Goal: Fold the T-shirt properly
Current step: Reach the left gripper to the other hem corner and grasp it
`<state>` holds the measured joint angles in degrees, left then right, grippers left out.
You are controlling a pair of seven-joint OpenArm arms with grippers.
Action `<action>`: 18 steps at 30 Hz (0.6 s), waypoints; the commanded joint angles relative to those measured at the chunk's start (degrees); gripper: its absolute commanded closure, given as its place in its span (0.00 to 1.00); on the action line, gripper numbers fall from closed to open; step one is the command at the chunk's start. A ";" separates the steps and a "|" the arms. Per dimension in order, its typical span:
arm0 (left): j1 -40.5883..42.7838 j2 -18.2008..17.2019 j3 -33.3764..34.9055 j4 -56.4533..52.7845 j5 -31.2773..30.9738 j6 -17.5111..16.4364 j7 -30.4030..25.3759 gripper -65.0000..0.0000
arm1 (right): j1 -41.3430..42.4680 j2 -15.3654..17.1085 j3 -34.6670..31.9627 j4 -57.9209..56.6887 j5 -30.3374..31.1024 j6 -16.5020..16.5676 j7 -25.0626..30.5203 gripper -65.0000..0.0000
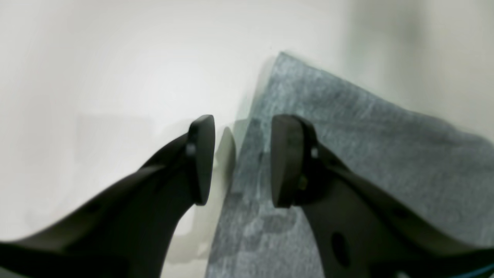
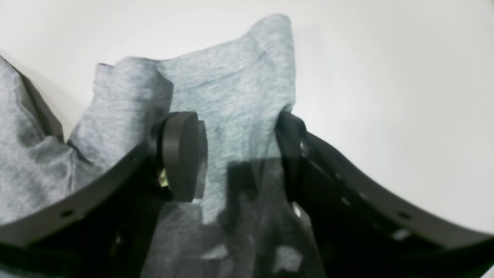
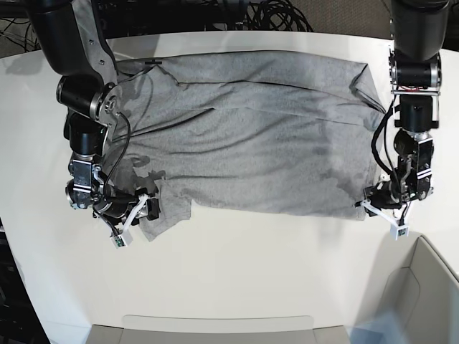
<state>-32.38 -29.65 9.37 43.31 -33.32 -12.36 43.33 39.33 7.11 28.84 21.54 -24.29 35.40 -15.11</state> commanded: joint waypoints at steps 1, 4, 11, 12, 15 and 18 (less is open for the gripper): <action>-2.56 -0.64 -0.27 -0.19 0.49 -1.84 -1.44 0.62 | 0.36 0.49 -0.14 -0.05 -2.39 -0.01 -3.48 0.52; -3.97 1.12 -0.27 -3.44 3.47 -4.65 -3.02 0.62 | 0.36 0.40 -0.14 -0.13 -2.39 -0.01 -3.48 0.52; -8.81 3.93 -0.35 -19.18 11.21 -12.74 -9.97 0.61 | 0.36 0.31 -0.14 -0.13 -2.39 -0.01 -3.48 0.52; -9.42 3.93 -0.35 -20.94 11.65 -13.53 -11.11 0.60 | 0.36 0.31 -0.14 -0.13 -2.39 -0.01 -3.48 0.52; -10.39 5.17 -0.27 -25.16 11.91 -16.52 -13.13 0.60 | 0.36 0.31 -0.14 -0.13 -2.39 -0.01 -3.48 0.52; -10.39 5.52 -0.27 -25.95 11.91 -18.63 -13.13 0.61 | 0.45 0.23 -0.14 -0.13 -2.39 -0.01 -3.48 0.52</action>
<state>-42.26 -24.29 8.99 17.65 -22.31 -30.50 26.81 39.20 7.11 28.86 21.54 -24.25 35.38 -14.96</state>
